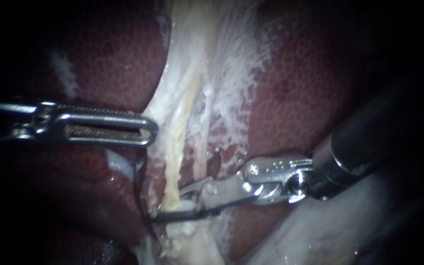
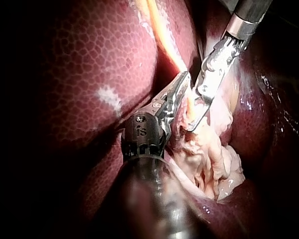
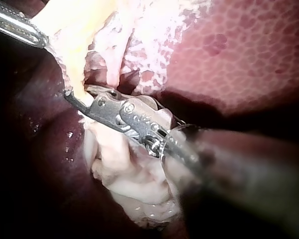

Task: Clipping first clip left tube

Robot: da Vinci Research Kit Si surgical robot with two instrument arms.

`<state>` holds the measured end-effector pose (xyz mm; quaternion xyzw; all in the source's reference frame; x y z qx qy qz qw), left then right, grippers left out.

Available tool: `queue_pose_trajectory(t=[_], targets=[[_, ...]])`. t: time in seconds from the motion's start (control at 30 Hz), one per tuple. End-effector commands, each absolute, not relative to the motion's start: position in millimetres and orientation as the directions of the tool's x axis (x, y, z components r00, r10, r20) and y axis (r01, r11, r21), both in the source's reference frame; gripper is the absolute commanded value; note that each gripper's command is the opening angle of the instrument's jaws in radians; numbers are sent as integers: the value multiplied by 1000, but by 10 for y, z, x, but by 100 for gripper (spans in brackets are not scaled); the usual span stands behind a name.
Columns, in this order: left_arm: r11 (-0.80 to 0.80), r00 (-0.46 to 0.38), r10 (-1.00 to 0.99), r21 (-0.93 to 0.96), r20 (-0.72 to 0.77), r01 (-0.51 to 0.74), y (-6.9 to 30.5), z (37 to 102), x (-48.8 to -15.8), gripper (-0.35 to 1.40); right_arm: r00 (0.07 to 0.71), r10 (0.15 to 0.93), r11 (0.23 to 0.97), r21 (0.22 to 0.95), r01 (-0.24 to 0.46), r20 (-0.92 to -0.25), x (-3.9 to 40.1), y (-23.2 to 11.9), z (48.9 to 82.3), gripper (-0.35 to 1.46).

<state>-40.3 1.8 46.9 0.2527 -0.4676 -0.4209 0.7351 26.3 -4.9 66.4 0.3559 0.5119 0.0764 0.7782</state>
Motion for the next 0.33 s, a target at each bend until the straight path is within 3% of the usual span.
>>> queue_pose_trajectory(t=[0.03,0.33], targets=[[518,209,-855,765,475,382,18,469,-403,-35,464,483,735,632,245,-743,263,-49,664,-35],[518,208,-855,765,475,383,19,469,-404,-35,464,483,735,632,246,-743,262,-50,664,-35]])
